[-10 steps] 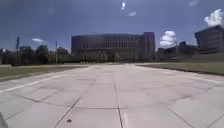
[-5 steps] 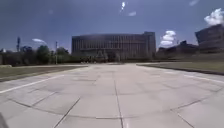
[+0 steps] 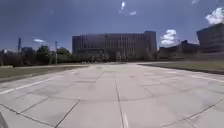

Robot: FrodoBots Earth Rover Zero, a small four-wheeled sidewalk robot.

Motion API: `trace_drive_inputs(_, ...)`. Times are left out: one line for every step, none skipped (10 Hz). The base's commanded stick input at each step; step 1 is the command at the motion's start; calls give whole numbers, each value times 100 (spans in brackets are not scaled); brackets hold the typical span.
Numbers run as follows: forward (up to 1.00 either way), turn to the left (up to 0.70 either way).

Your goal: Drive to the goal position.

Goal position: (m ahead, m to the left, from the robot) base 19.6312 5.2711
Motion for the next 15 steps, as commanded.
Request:
trace_drive_inputs(50, 0)
trace_drive_inputs(50, 0)
trace_drive_inputs(50, 0)
trace_drive_inputs(50, 0)
trace_drive_inputs(50, 0)
trace_drive_inputs(50, 0)
trace_drive_inputs(50, 0)
trace_drive_inputs(50, 0)
trace_drive_inputs(50, 0)
trace_drive_inputs(50, 0)
trace_drive_inputs(50, 0)
trace_drive_inputs(50, 0)
trace_drive_inputs(50, 0)
trace_drive_inputs(50, 0)
trace_drive_inputs(50, 0)
